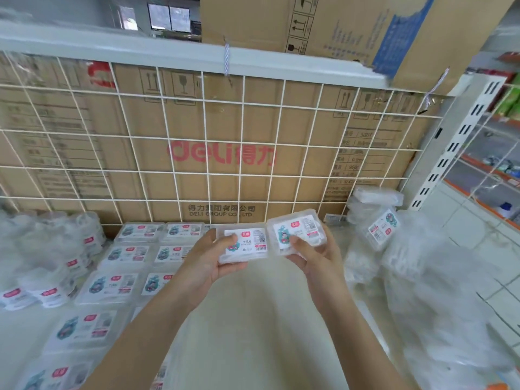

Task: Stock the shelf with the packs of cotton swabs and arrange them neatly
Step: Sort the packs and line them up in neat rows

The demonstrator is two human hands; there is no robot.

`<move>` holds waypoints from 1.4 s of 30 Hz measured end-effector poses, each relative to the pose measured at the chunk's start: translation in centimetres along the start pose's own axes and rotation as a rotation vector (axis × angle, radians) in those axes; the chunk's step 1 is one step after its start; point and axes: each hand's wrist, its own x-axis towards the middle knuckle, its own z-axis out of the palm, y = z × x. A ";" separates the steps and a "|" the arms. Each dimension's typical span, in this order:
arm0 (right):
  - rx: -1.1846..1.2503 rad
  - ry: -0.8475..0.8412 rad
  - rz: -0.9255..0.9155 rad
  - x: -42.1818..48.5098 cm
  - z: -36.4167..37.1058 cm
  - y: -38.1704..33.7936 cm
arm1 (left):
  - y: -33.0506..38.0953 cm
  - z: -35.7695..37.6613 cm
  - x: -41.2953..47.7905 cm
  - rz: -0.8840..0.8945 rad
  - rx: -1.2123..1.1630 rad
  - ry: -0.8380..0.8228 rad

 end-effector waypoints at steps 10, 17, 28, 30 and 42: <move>-0.178 -0.060 0.003 -0.5 2.5 2.0 | -0.1 0.6 0.5 0.040 0.071 -0.124; -0.276 -0.158 0.111 -0.1 2.7 3.2 | -0.4 0.3 0.9 0.074 0.162 -0.118; -0.345 -0.143 0.334 3.6 3.0 5.4 | 0.2 -4.6 3.6 0.406 1.032 0.188; -0.409 -0.123 0.348 4.7 3.1 6.9 | 0.2 -6.3 4.1 0.468 1.392 0.279; -0.836 -0.155 0.079 6.4 4.0 10.7 | -1.4 -9.2 5.8 0.284 1.735 0.050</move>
